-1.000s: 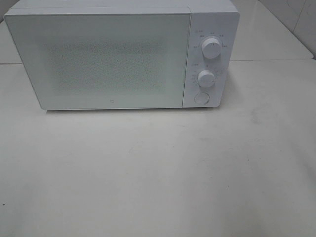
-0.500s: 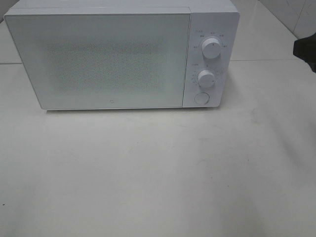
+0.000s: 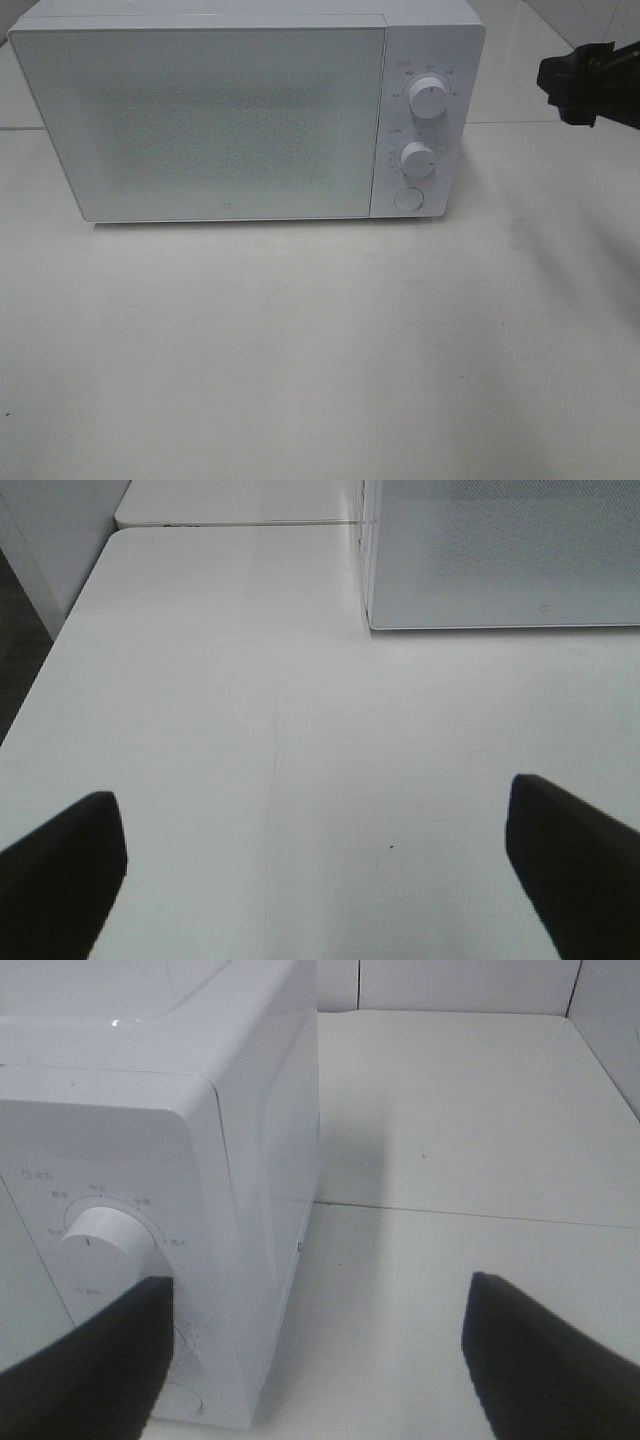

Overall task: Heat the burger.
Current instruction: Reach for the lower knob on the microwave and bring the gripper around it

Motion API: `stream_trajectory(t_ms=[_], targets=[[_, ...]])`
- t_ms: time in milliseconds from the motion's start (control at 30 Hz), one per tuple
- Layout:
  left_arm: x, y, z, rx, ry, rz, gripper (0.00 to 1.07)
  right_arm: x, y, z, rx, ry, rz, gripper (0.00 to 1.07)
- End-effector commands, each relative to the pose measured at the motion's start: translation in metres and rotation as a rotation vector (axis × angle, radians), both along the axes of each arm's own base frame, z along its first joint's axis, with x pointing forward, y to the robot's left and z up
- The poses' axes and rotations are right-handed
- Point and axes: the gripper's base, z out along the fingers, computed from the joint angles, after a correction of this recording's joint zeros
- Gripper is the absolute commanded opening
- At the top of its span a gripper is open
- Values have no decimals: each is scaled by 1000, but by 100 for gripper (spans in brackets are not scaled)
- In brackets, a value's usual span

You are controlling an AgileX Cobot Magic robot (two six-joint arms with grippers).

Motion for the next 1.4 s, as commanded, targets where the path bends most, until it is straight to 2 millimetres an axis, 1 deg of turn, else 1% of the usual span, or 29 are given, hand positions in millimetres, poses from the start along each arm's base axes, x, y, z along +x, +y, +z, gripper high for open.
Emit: stream_trajectory(t_ms=[33,67,100,133,167,200,267,300,333,400,433,467,500,567,600,633,700,733,767,833,967,1100,1133,1167,1233,1267,1333,1367,1400], targets=[[-4,0,-1,-7,-29,-5,98,7,-2,-13,62,-85,-34,76],[-4,0,-1,-7,-29,-5,98,7,-2,-13,62,-85,-34,76],[-4,0,-1,-7,-29,-5,98,7,-2,-16,69,-97,-42,76],[-4,0,-1,-7,-29,-5,98,7,-3,-25,95,-126,-68,76],[-4,0,-1,-7,-29,-5,98,7,-3,-25,95,-126,-68,76],[-4,0,-1,-7,-29,-5,98,6,0,-31,102,-162,-82,76],[-4,0,-1,-7,-29,-5,98,5,2,-34,94,-173,-86,76],[-4,0,-1,-7,-29,-5,98,2,8,-40,66,-203,-83,76],[-4,0,-1,-7,-29,-5,98,2,8,-40,66,-203,-83,76],[-4,0,-1,-7,-29,-5,98,1,16,-49,42,-223,-90,76],[-4,0,-1,-7,-29,-5,98,1,16,-49,42,-223,-90,76],[-4,0,-1,-7,-29,-5,98,0,24,-54,41,-227,-96,76],[-4,0,-1,-7,-29,-5,98,0,24,-54,41,-227,-96,76],[-4,0,-1,-7,-29,-5,98,0,35,-63,34,-213,-97,76],[-4,0,-1,-7,-29,-5,98,0,35,-63,34,-213,-97,76],[-4,0,-1,-7,-29,-5,98,-1,43,-70,36,-202,-101,76],[-4,0,-1,-7,-29,-5,98,-2,45,-72,36,-200,-105,76],[-4,0,-1,-7,-29,-5,98,-4,52,-76,39,-201,-112,76],[-4,0,-1,-7,-29,-5,98,-4,52,-76,39,-201,-112,76],[-4,0,-1,-7,-29,-5,98,-7,59,-83,20,-203,-142,76],[-4,0,-1,-7,-29,-5,98,-11,65,-88,1,-217,-185,76],[-4,0,-1,-7,-29,-5,98,-14,78,-93,-8,-227,-218,76],[-4,0,-1,-7,-29,-5,98,-14,78,-93,-8,-227,-218,76],[-4,0,-1,-7,-29,-5,98,-14,84,-94,-6,-229,-210,76],[-4,0,-1,-7,-29,-5,98,-14,86,-94,-2,-228,-211,76],[-4,0,-1,-7,-29,-5,98,-13,92,-95,2,-227,-205,76],[-4,0,-1,-7,-29,-5,98,-12,95,-96,4,-227,-202,76],[-4,0,-1,-7,-29,-5,98,-10,101,-97,11,-225,-204,76],[-4,0,-1,-7,-29,-5,98,-10,101,-97,11,-225,-204,76]])
